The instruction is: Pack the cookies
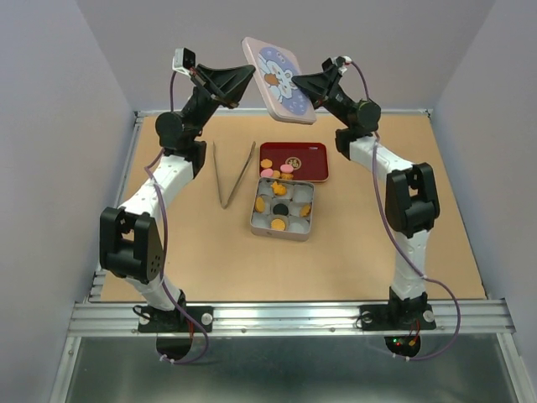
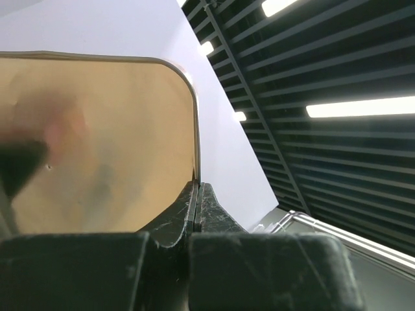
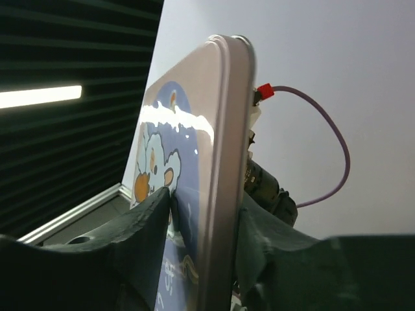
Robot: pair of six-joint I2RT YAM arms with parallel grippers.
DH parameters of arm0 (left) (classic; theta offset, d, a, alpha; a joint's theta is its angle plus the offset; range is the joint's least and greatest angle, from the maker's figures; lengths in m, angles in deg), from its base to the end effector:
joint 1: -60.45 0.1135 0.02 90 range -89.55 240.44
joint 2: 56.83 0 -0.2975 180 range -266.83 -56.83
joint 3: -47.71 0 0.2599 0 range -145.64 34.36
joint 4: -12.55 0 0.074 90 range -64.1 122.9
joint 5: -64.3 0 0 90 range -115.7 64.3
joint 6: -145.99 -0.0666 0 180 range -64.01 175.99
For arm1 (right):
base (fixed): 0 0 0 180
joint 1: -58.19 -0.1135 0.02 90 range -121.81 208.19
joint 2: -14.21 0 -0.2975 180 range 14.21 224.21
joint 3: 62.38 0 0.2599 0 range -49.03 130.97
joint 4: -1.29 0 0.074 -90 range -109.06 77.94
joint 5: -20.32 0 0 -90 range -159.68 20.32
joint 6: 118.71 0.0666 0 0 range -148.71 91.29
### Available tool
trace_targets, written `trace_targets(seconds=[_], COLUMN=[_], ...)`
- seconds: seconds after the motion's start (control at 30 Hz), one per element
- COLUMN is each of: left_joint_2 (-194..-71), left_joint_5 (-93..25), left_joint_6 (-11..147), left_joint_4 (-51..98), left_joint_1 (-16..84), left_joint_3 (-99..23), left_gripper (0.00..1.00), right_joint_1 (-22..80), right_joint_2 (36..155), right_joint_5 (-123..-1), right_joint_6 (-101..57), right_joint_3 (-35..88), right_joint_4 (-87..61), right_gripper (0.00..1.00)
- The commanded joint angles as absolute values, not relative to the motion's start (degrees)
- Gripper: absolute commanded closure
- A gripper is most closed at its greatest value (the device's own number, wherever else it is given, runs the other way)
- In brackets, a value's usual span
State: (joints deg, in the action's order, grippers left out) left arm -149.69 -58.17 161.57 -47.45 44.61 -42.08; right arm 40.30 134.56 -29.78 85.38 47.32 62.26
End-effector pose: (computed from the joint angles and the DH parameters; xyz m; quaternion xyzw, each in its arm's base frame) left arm 0.3418 -0.1341 0.5058 -0.0028 0.3827 -0.8417 0.3809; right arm 0.4680 0.1960 0.4185 0.0231 0.4519 0.8548 0.2540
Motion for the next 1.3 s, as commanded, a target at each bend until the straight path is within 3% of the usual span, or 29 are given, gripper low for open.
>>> trace_targets(seconds=[0.0, 0.03, 0.17, 0.27, 0.3, 0.33, 0.5, 0.87, 1.03, 1.1, 1.23, 1.27], left_joint_2=[-148.9, -148.9, -149.2, -149.6, -149.8, -150.6, -150.4, -146.1, -143.1, -141.3, -133.1, -127.5], left_joint_5=[-57.3, -57.3, -57.8, -57.7, -57.8, -58.6, -62.1, -68.3, -71.4, -74.0, -80.4, -79.7], left_joint_6=[160.5, 160.5, 161.5, 162.3, 163.5, 164.2, 166.5, 165.4, 165.1, 164.7, 147.4, 128.0], left_joint_4=[-93.9, -94.0, -94.0, -94.0, -93.9, -93.7, -93.9, -93.7, -93.5, -92.4, -70.2, -42.6], left_joint_1=[44.1, 44.1, 44.2, 44.4, 44.5, 44.5, 45.4, 49.7, 53.9, 55.6, 58.4, 58.3], left_joint_3=[-41.9, -41.6, -40.7, -39.1, -38.7, -38.1, -34.8, -24.3, -17.8, -16.2, -13.7, -15.0], left_gripper=[1.0, 1.0, 1.0, 0.75, 0.53, 0.45, 0.3, 0.23, 0.23, 0.23, 0.26, 0.26], right_joint_1=[39.4, 39.5, 39.5, 39.5, 39.5, 39.5, 41.5, 49.6, 54.6, 55.8, 56.5, 56.3], right_joint_2=[132.5, 132.2, 131.3, 130.7, 130.3, 130.2, 129.6, 125.4, 115.6, 110.6, 95.2, 89.3], right_joint_5=[-28.4, -28.1, -27.9, -27.7, -27.8, -27.8, -30.4, -32.5, -27.4, -23.2, -22.8, -26.5], right_joint_6=[99.3, 99.2, 99.2, 99.3, 99.3, 99.4, 101.5, 99.7, 91.1, 84.1, 54.1, 49.1], right_joint_3=[49.6, 49.5, 47.9, 47.1, 46.6, 46.5, 44.0, 37.8, 23.3, 16.0, 2.7, 0.1], right_joint_4=[92.1, 92.2, 92.2, 92.2, 92.1, 92.2, 92.1, 92.0, 89.3, 78.6, 47.5, 33.0], right_gripper=[0.58, 0.68, 0.84, 0.93, 0.98, 0.99, 1.0, 1.0, 1.0, 1.0, 0.99, 1.0])
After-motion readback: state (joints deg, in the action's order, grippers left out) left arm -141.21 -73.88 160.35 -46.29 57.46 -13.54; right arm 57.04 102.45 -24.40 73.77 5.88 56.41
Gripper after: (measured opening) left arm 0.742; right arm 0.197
